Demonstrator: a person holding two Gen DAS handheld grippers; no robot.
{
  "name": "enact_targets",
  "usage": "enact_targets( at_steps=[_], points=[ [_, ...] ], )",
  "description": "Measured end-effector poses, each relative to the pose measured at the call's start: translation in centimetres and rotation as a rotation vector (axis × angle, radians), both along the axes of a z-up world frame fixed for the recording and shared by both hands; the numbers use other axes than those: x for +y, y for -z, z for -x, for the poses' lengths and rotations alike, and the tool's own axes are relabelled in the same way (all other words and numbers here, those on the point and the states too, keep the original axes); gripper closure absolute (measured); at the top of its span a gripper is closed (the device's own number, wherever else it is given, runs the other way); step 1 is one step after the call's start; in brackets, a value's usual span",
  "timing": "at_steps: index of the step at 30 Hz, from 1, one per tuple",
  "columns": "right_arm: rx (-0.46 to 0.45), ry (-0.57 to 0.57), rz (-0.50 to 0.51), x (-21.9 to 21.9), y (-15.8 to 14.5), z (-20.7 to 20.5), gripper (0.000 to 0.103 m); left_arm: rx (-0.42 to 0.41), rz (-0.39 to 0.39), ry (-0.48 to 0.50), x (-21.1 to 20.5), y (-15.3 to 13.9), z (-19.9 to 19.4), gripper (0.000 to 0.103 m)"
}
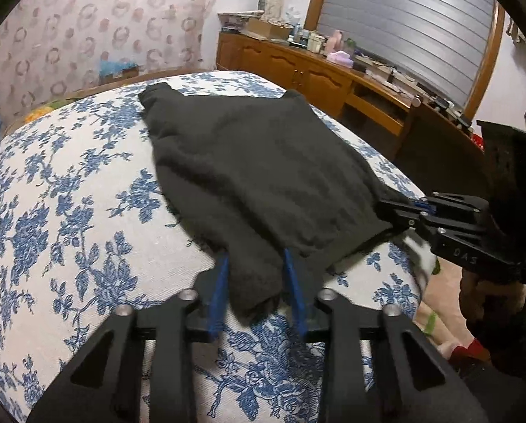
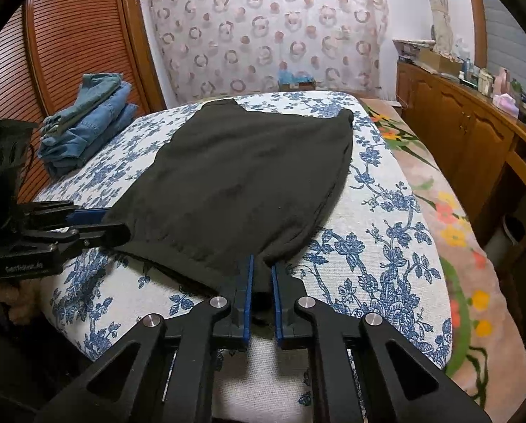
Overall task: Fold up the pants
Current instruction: 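Close the left gripper on the pants edge beside the right gripper, then lift the black pants with both grippers and fold them over toward the waistband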
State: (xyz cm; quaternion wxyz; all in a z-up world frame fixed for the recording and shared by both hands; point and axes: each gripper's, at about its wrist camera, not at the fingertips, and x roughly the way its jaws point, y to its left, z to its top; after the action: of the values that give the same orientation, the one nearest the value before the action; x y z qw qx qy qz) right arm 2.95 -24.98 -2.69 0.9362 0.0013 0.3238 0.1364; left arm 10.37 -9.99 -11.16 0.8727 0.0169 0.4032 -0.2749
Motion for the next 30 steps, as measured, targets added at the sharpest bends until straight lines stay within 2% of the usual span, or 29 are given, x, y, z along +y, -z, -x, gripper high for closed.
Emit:
enact_targets(
  at_steps=[1,3,6,10,16,24,27,30],
  points=[
    [0.001,-0.001,-0.002,-0.1,0.0,0.0,0.095,-0.008,-0.013,-0.004,-0.1,-0.1,0.0,0.087],
    [0.002,-0.008,-0.013,-0.1,-0.2,0.0,0.096,-0.012,-0.027,-0.006,0.0,-0.3,-0.1,0.09],
    [-0.019,-0.019,-0.047,-0.3,-0.9,0.1,0.096,-0.03,-0.008,-0.014,0.4,-1.0,0.0,0.091],
    [-0.073,-0.038,-0.058,0.1,-2.9,0.5,0.096,-0.101,0.027,-0.028,1.3,-4.2,0.6,0.092],
    [-0.19,-0.094,-0.072,1.0,-7.9,1.7,0.096,-0.243,0.071,-0.038,2.7,-10.8,2.0,0.092],
    [-0.328,-0.167,-0.1,1.8,-15.4,2.8,0.096,-0.371,0.113,-0.06,4.9,-17.6,2.8,0.092],
    [-0.37,-0.191,-0.088,2.4,-17.9,2.2,0.096,-0.408,0.117,-0.084,5.8,-19.5,2.0,0.092],
    [-0.386,-0.202,-0.067,3.1,-19.3,0.2,0.096,-0.412,0.141,-0.124,7.0,-20.5,0.2,0.092]
  ],
)
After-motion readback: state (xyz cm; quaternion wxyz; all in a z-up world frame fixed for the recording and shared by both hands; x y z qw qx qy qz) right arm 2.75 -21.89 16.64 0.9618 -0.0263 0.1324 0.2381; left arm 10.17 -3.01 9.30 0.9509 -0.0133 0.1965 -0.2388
